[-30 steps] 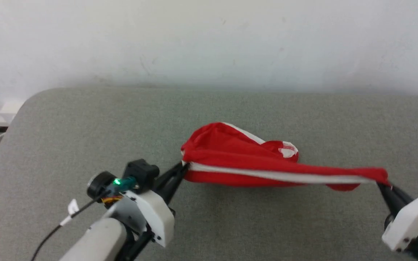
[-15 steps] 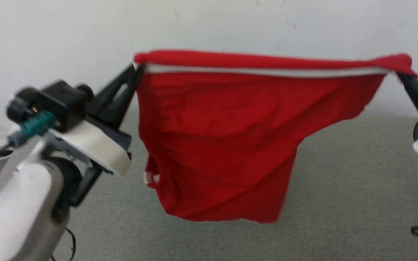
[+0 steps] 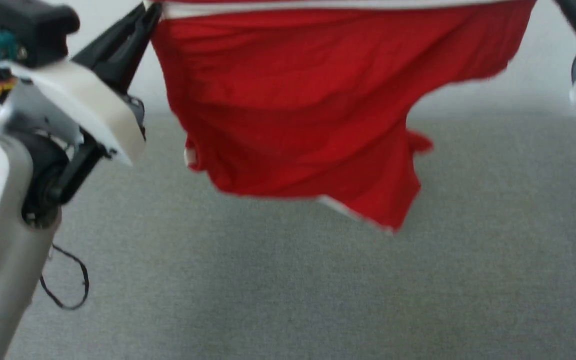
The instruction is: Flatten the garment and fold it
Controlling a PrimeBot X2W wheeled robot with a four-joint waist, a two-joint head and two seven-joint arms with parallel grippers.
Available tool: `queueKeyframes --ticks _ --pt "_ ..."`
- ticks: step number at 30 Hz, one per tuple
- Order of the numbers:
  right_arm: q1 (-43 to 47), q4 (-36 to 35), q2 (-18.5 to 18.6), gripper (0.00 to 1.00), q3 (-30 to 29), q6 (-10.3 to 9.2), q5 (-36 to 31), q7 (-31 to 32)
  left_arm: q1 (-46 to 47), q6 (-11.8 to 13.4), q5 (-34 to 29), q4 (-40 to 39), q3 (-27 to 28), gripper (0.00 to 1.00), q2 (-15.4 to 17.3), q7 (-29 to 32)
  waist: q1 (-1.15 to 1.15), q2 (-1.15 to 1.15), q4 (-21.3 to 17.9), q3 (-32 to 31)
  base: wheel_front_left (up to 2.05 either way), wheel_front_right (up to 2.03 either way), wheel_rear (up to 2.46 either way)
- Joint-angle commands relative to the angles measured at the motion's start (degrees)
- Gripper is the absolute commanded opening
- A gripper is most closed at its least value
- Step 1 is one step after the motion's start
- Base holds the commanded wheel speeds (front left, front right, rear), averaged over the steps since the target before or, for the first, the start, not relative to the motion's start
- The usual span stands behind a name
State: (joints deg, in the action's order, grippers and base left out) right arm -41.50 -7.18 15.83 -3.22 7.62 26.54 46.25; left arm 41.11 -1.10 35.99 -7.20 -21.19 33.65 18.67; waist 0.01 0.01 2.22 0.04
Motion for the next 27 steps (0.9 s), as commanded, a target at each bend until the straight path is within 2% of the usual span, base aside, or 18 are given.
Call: queueKeyframes --ticks 1,8,14,21,27 --pt "-2.9 1.6 1.0 0.0 0.7 -0.13 -0.9 -0.7 2.5 -0.6 0.2 1.3 0.0 0.0 -0.2 0.6 -0.01 -0.01 -2.2 7.4 0.0 0.0 0.0" --pt "-20.6 15.5 3.3 0.0 6.7 -0.13 -5.8 -8.7 16.3 -3.6 -1.2 13.6 -1.9 0.0 -2.5 1.0 -0.01 -0.01 -5.8 19.7 0.0 0.0 0.0" --pt "-33.1 29.0 1.1 0.0 8.2 -0.13 -10.0 -18.2 29.1 -4.8 -3.9 26.4 -2.0 0.0 -5.2 -4.7 -0.01 -0.01 -8.2 26.7 0.0 0.0 0.0" --pt "-41.0 40.5 -1.8 0.0 7.5 -0.13 -13.9 -28.7 39.3 -4.0 -7.1 38.1 -1.7 0.0 -8.3 -13.9 -0.01 -0.01 -8.9 31.0 0.0 0.0 0.0" --pt "-41.2 47.9 -4.5 0.0 7.0 -0.13 -14.8 -35.6 40.0 -4.5 -7.7 45.3 -2.6 0.0 -10.8 -20.7 -0.01 -0.01 -8.3 31.0 0.0 0.0 0.0"
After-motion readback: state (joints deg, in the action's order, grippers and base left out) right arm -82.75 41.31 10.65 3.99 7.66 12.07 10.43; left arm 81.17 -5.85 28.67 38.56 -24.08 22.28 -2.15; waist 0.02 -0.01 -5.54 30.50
